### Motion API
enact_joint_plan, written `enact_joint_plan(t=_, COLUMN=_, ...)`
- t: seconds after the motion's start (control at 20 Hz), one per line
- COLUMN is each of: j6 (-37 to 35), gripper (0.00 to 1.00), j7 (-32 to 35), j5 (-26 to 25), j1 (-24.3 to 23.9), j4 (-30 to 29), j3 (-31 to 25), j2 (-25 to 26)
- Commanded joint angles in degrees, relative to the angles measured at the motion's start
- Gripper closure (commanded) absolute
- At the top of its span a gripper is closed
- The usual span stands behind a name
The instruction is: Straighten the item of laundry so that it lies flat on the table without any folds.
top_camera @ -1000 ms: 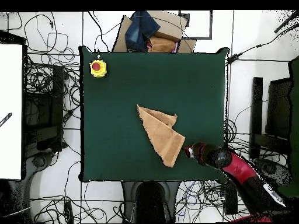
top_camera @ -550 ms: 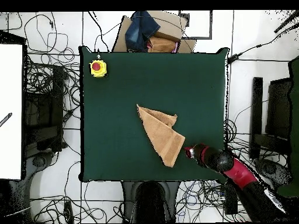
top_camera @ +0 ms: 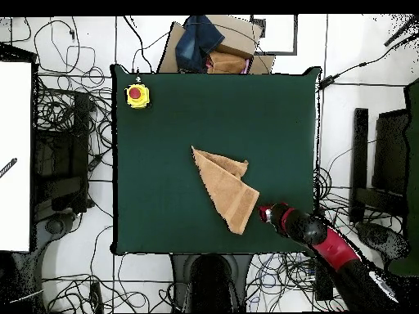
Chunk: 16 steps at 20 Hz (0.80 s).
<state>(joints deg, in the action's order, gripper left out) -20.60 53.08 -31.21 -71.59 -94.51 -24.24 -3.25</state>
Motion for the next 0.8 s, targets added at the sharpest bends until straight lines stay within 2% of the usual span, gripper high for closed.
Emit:
enact_joint_plan(t=0.05, j6=4.35, gripper=0.00, j7=8.49, j5=1.91, j1=-2.29, j4=-5.05, j3=-2.87, j2=10.12)
enact_joint_plan(t=0.25, j6=3.79, gripper=0.00, j7=6.26, j5=2.34, j1=-5.91, j4=-7.36, j3=-5.66, j2=12.40)
enact_joint_plan(t=0.45, j6=3.03, gripper=0.00, j7=8.32, j5=6.49, j1=-9.58, j4=-7.95, j3=-7.50, j2=16.50)
enact_joint_plan(t=0.8, j6=1.45, gripper=0.00, j7=9.62, j5=10.47, j1=-8.63, j4=-8.81, j3=-6.60, j2=15.38)
